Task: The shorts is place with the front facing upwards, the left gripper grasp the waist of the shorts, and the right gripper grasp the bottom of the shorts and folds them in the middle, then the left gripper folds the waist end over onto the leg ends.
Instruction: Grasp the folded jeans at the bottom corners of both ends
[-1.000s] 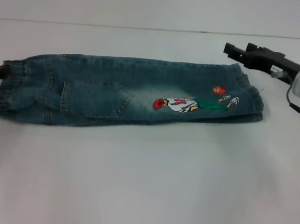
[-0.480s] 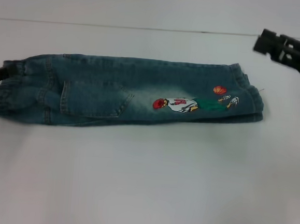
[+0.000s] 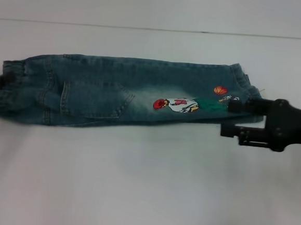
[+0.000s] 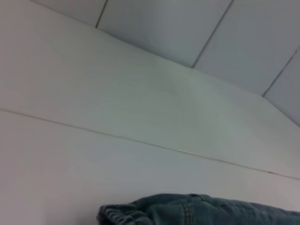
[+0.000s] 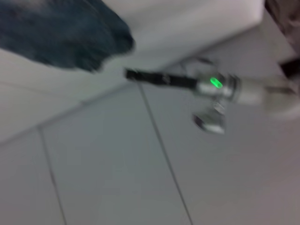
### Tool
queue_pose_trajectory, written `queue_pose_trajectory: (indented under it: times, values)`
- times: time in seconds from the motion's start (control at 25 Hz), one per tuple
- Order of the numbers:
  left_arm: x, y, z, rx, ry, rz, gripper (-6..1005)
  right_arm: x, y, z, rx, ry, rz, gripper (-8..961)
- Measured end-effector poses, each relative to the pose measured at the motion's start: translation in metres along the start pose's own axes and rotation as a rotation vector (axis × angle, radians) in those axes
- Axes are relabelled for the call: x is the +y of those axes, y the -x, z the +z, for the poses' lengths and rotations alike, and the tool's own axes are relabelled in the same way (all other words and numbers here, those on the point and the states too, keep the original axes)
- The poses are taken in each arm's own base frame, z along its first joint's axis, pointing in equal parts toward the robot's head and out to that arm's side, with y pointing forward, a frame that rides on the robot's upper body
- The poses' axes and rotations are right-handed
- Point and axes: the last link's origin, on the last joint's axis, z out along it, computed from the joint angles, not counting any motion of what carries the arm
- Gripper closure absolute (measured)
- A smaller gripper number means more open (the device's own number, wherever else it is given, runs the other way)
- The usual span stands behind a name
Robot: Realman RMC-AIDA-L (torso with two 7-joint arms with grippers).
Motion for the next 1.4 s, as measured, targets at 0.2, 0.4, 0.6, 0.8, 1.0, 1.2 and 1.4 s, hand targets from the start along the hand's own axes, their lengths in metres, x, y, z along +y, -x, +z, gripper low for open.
queue_pose_trajectory:
  times: [0.2, 0.4, 0.6, 0.8, 1.0, 1.2, 1.4]
  values:
    - [-0.004, 0.003, -0.004, -0.093, -0.031, 0.08, 200, -0.011, -0.007, 0.008, 0.033, -0.07, 0.011, 175]
    - [-0.013, 0.006, -0.004, -0.144, -0.093, 0.115, 215, -0.016, -0.007, 0.01, 0.034, -0.1, 0.005, 176]
    - [-0.018, 0.012, -0.005, -0.163, -0.123, 0.125, 231, -0.017, -0.008, 0.011, 0.034, -0.103, 0.014, 176]
    - [-0.014, 0.019, 0.002, -0.219, -0.111, 0.147, 246, -0.018, -0.009, 0.012, 0.035, -0.108, 0.02, 176]
    - [-0.011, 0.023, 0.012, -0.242, -0.116, 0.164, 262, -0.018, -0.011, 0.013, 0.031, -0.107, 0.031, 175]
    - [-0.007, 0.027, 0.019, -0.263, -0.117, 0.192, 519, -0.018, -0.014, 0.012, 0.029, -0.117, 0.039, 175]
    - [-0.003, 0.029, 0.023, -0.268, -0.107, 0.208, 724, -0.018, -0.016, 0.013, 0.032, -0.12, 0.046, 175]
